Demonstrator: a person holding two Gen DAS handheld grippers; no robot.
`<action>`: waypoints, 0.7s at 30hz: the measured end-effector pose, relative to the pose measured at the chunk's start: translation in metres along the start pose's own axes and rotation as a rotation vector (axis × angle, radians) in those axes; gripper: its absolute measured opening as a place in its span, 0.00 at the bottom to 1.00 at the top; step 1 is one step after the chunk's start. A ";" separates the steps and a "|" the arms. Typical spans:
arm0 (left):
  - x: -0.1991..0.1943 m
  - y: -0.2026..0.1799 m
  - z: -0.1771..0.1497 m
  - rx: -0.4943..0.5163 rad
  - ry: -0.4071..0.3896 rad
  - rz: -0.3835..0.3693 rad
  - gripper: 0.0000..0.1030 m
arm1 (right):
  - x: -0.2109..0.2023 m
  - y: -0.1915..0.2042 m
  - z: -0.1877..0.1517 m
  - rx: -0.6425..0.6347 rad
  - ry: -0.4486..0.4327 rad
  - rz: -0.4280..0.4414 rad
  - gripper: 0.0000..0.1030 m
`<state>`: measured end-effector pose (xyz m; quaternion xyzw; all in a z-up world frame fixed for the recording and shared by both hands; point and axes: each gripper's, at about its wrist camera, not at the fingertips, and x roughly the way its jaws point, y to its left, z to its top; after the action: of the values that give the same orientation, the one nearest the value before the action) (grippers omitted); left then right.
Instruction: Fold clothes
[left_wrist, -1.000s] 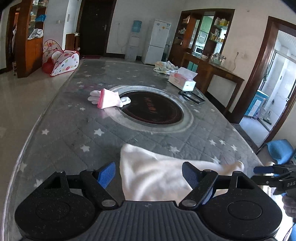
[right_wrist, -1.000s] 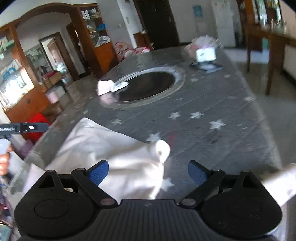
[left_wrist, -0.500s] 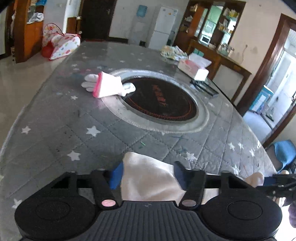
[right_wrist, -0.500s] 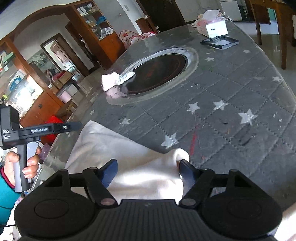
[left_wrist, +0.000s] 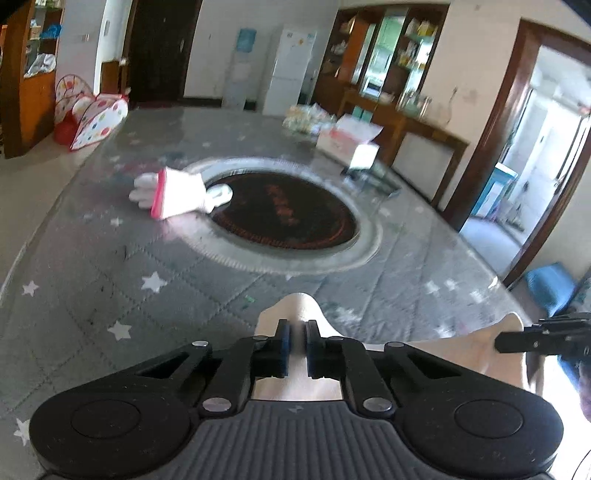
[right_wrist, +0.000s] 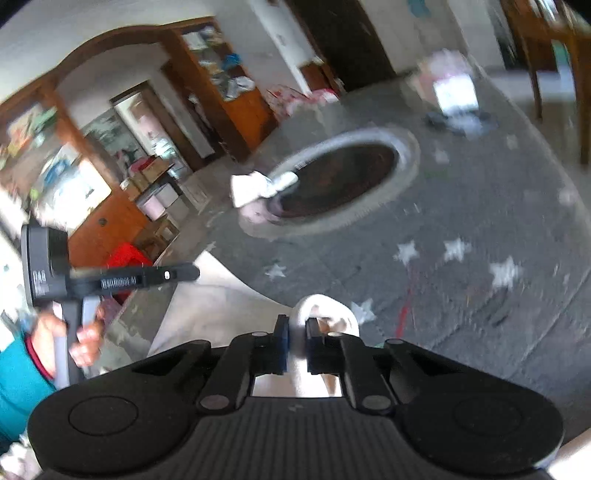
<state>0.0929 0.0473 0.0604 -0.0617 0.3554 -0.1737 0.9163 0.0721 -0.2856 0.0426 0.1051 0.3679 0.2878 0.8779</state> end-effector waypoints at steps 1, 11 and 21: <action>-0.007 0.000 -0.001 0.002 -0.016 -0.009 0.09 | -0.007 0.013 -0.004 -0.076 -0.012 -0.007 0.07; -0.056 -0.002 -0.046 0.163 -0.020 -0.062 0.09 | -0.022 0.087 -0.079 -0.552 0.152 -0.018 0.11; -0.061 0.028 -0.053 0.099 0.013 0.001 0.10 | -0.051 0.056 -0.055 -0.284 0.112 0.004 0.32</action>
<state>0.0230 0.0965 0.0535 -0.0151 0.3525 -0.1911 0.9160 -0.0194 -0.2716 0.0559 -0.0357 0.3715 0.3442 0.8615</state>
